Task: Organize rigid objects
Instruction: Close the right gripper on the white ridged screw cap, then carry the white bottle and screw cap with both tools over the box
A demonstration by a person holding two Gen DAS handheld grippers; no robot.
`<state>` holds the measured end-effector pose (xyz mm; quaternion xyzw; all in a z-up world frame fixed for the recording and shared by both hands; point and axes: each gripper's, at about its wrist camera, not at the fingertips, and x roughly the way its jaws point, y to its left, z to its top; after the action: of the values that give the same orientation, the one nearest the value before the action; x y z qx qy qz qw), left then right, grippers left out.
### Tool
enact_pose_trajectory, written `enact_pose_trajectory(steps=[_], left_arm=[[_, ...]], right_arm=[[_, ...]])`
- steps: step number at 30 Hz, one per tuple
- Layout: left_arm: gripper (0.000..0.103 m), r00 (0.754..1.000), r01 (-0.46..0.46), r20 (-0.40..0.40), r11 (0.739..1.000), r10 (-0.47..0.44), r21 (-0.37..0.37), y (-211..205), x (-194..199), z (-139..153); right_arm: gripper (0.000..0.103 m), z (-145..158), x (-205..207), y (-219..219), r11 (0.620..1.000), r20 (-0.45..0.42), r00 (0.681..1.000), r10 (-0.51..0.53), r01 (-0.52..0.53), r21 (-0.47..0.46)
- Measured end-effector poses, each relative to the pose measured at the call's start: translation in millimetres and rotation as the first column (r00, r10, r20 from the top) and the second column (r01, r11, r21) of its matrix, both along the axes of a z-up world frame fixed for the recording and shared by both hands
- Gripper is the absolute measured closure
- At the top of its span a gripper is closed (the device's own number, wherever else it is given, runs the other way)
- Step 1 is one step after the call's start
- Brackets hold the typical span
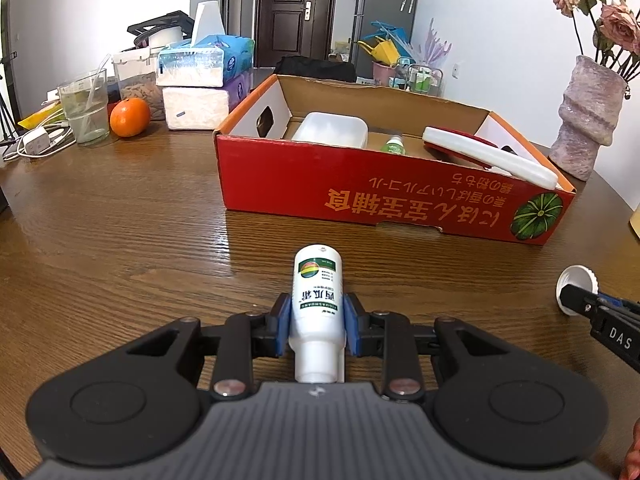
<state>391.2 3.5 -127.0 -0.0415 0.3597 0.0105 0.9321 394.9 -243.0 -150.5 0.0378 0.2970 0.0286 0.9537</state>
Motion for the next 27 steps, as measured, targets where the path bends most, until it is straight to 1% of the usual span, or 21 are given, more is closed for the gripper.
enact_pose_trajectory(steps=[4, 9, 14, 21, 27], left_arm=[[0.075, 1.000, 0.007, 0.003, 1.000, -0.007, -0.003, 0, -2, 1], [0.075, 1.000, 0.014, 0.017, 1.000, -0.014, -0.010, -1, -5, 5], [0.075, 0.998, 0.029, 0.053, 0.999, -0.028, -0.014, -3, -12, 18], [0.075, 0.996, 0.023, 0.086, 1.000, -0.022, -0.010, -1, -14, 40], [0.075, 0.990, 0.032, 0.136, 0.999, -0.031, -0.008, -4, -16, 63]], right_arm=[[0.088, 3, -8, 3, 1.000, 0.037, 0.999, 0.011, -0.011, -0.010], [0.088, 6, -13, 6, 1.000, 0.061, 0.998, 0.029, -0.028, -0.012], [0.088, 12, -20, 12, 0.998, 0.078, 0.995, 0.057, -0.057, -0.008], [0.088, 36, -27, 21, 0.996, 0.140, 0.986, 0.094, -0.095, 0.000], [0.088, 62, -29, 28, 0.992, 0.195, 0.973, 0.122, -0.124, -0.005]])
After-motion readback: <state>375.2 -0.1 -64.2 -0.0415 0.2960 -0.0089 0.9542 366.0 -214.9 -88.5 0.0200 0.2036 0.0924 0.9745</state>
